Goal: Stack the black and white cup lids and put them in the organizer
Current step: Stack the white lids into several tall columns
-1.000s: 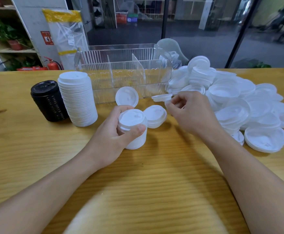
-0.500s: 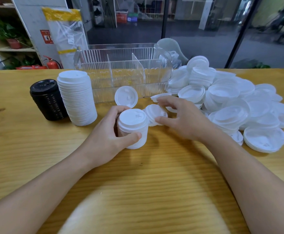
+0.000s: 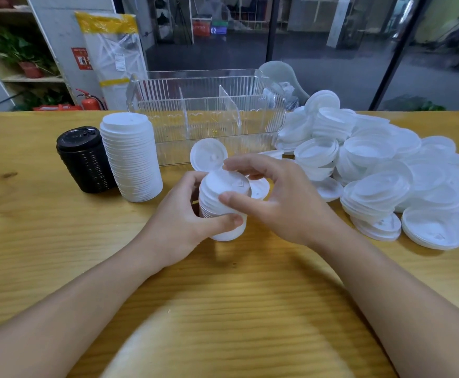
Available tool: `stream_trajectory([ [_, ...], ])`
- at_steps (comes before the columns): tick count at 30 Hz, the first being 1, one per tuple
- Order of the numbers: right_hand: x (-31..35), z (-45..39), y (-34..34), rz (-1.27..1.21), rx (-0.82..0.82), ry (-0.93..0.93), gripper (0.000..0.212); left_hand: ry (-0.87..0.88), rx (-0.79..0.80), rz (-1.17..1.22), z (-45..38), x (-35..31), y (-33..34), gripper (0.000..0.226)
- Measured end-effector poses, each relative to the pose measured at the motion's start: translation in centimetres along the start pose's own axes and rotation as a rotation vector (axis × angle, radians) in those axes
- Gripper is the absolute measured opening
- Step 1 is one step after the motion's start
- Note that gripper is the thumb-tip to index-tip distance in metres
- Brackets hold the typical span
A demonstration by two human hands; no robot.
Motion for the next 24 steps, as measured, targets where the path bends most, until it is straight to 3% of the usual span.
stream_trajectory([
  [24,-1.2,-0.3,0.5,-0.045,0.026,0.037,0.053,-0.02,0.031,0.057,-0.1,0.4,0.0,0.075],
])
Point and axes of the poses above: each hand's wrist, its own z-axis away from the middle knuckle, its own y-axis out of the palm, x = y × z, the point moved 4 cm from there along -z, towards the middle knuckle
